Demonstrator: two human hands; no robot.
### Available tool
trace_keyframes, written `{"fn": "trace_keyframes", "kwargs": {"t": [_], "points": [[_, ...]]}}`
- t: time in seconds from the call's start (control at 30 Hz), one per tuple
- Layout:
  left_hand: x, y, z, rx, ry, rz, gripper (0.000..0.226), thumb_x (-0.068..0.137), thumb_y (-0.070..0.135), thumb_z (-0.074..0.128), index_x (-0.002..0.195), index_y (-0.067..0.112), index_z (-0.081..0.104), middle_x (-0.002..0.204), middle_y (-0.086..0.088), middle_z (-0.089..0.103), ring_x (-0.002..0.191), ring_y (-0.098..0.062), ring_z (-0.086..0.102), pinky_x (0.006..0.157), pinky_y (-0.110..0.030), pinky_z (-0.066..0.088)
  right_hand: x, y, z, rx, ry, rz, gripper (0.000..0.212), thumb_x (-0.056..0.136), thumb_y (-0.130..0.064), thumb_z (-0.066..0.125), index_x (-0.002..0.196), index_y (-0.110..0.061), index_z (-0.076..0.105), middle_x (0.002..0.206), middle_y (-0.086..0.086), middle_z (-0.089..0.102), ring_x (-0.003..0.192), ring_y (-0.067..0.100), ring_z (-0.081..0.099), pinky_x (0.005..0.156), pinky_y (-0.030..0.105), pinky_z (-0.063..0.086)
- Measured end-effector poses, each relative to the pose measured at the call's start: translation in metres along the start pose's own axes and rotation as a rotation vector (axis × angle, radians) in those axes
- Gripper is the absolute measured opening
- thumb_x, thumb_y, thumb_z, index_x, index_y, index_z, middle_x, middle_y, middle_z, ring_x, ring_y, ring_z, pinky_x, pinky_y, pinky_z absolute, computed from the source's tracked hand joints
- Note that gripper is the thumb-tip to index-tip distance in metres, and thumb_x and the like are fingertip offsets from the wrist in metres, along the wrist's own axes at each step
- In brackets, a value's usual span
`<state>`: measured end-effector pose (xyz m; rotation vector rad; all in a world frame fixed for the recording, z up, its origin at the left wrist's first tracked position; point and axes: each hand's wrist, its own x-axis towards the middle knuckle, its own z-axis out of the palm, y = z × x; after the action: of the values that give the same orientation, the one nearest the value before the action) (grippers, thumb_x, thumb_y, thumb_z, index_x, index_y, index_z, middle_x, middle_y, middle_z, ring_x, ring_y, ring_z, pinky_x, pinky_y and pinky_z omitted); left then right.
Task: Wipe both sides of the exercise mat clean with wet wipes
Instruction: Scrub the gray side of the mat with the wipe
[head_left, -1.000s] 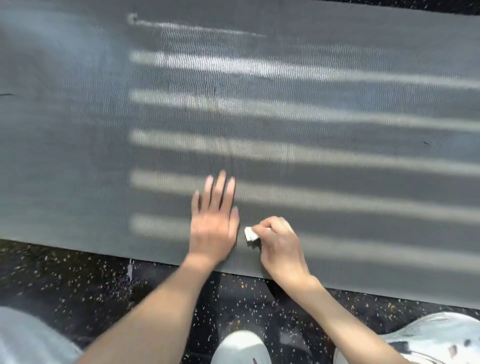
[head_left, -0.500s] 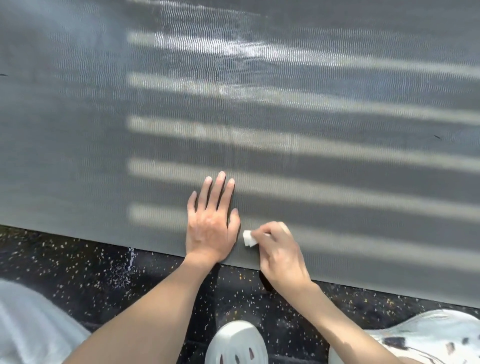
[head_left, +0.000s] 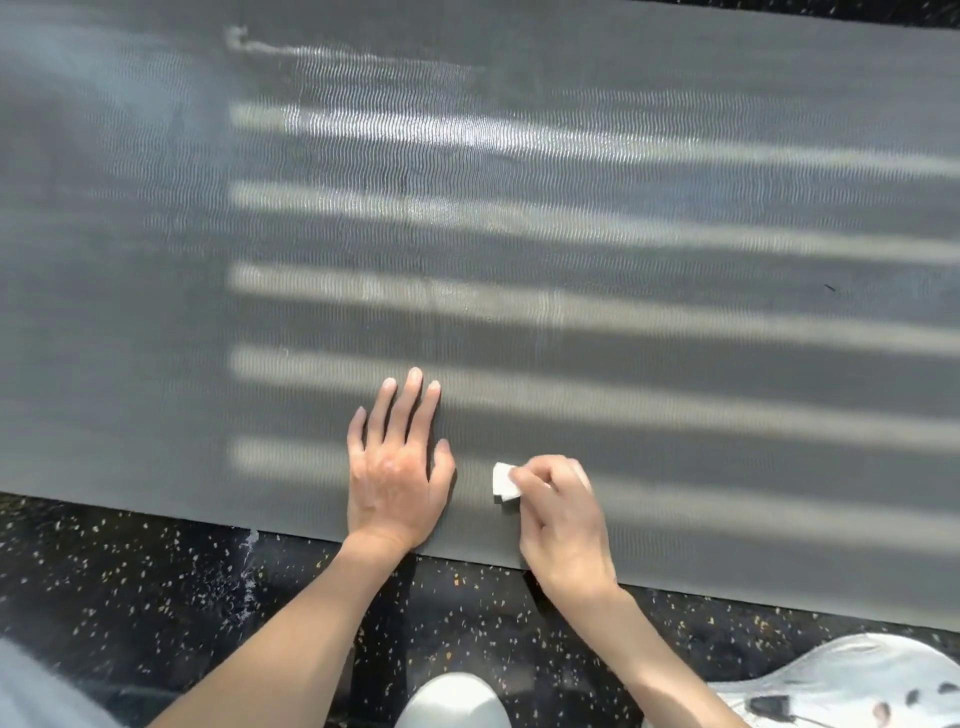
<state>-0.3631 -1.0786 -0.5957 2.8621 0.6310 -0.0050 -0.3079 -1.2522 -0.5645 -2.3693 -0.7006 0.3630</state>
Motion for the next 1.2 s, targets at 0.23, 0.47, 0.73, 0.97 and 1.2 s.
{"fn": "trace_keyframes", "kwargs": {"t": [0.23,0.47,0.73,0.97,1.2], "points": [[0.091,0.037,-0.013,-0.216,0.169,0.083,0.044,0.088,0.021,0.043,0.124,0.004,0.06,0.133,-0.016,0.056,0.124,-0.033,0.046,0.107,-0.046,0.033,-0.02,0.006,-0.001,0.046,-0.011,-0.039,0.034,0.061,0.023,0.069,0.083,-0.003,0.066,0.086,0.004,0.056,0.079,0.016,0.047,0.064,0.019,0.04],[0.177,0.059,-0.008,-0.109,0.011,0.086,0.06,0.09,0.03,0.031,0.145,0.008,0.043,0.157,-0.009,0.035,0.145,-0.028,0.03,0.118,-0.047,0.02,-0.048,0.001,0.003,0.021,0.033,0.04,0.04,0.055,0.022,0.074,0.081,-0.007,0.069,0.087,0.0,0.058,0.084,0.011,0.048,0.07,0.014,0.043],[0.18,0.058,0.006,-0.054,0.018,0.088,0.062,0.092,0.03,0.033,0.152,0.013,0.032,0.162,-0.002,0.024,0.15,-0.022,0.018,0.121,-0.041,0.009,0.035,0.018,-0.004,-0.016,0.175,0.077,0.031,0.063,0.02,0.063,0.084,-0.001,0.072,0.086,0.01,0.063,0.084,0.019,0.053,0.071,0.023,0.045],[0.181,0.06,0.005,-0.044,0.03,0.072,0.063,0.091,0.032,0.032,0.151,0.014,0.036,0.16,-0.002,0.029,0.149,-0.021,0.022,0.121,-0.04,0.01,-0.025,0.011,-0.005,0.036,0.043,0.031,0.047,0.055,0.024,0.071,0.089,-0.008,0.064,0.09,-0.002,0.054,0.082,0.014,0.048,0.06,0.025,0.043],[0.184,0.058,0.008,-0.062,0.102,0.086,0.062,0.087,0.031,0.034,0.145,0.011,0.044,0.156,-0.004,0.038,0.145,-0.025,0.031,0.118,-0.042,0.018,0.096,0.026,-0.016,-0.071,0.195,0.043,0.025,0.077,0.003,0.052,0.085,-0.009,0.071,0.084,0.006,0.061,0.077,0.024,0.053,0.065,0.027,0.04]]}}
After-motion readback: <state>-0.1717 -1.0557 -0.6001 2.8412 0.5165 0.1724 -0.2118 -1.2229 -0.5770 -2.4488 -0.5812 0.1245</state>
